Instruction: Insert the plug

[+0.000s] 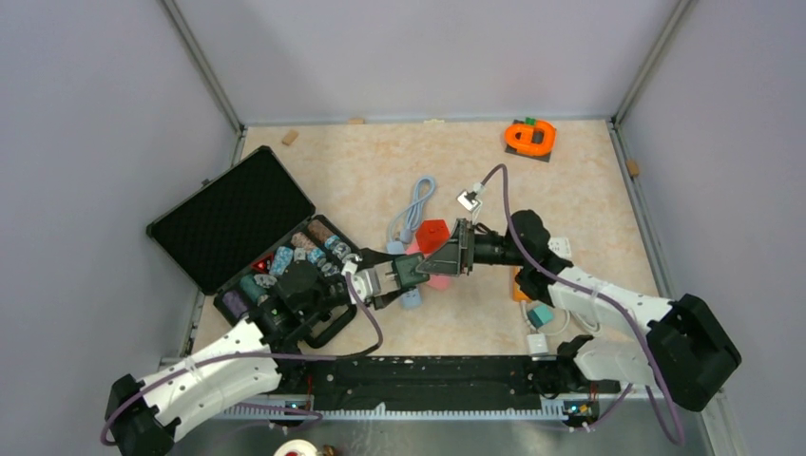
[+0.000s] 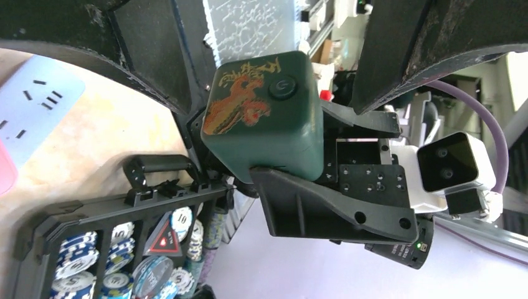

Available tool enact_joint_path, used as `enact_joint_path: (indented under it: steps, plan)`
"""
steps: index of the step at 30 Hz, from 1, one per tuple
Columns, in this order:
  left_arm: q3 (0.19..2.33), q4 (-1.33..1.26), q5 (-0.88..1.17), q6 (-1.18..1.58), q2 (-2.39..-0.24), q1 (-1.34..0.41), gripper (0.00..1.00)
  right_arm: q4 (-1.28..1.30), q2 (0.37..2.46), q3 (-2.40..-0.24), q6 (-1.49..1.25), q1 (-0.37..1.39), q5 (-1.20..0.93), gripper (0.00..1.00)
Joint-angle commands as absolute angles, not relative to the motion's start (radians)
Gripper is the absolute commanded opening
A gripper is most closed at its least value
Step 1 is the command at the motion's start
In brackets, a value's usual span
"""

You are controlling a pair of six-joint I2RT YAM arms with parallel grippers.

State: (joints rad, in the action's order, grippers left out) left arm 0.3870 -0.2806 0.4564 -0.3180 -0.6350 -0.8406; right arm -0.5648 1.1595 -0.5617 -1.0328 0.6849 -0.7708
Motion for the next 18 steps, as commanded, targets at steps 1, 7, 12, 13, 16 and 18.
enact_joint_path:
  steps: [1,7,12,13,16,18]
  plan:
    - [0.406,-0.455,0.525,-0.334,-0.657,-0.844,0.0,-0.755,1.228,-0.549,-1.154,0.684,-0.831,0.92]
    - [0.407,-0.471,0.51,-0.336,-0.678,-0.844,0.0,-0.935,1.311,-0.546,-1.294,0.684,-0.885,0.59]
    - [0.407,-0.452,0.462,-0.339,-0.676,-0.844,0.0,-0.91,1.308,-0.56,-1.279,0.684,-0.904,0.0]
    - [0.407,-0.446,0.445,-0.337,-0.678,-0.844,0.0,-0.88,1.302,-0.566,-1.256,0.684,-0.903,0.0]
    - [0.41,-0.418,0.399,-0.321,-0.68,-0.844,0.6,-0.677,1.267,-0.602,-1.124,0.684,-0.869,0.0]
    - [0.411,-0.393,0.382,-0.301,-0.683,-0.844,0.97,-0.443,1.236,-0.648,-0.999,0.684,-0.821,0.0]
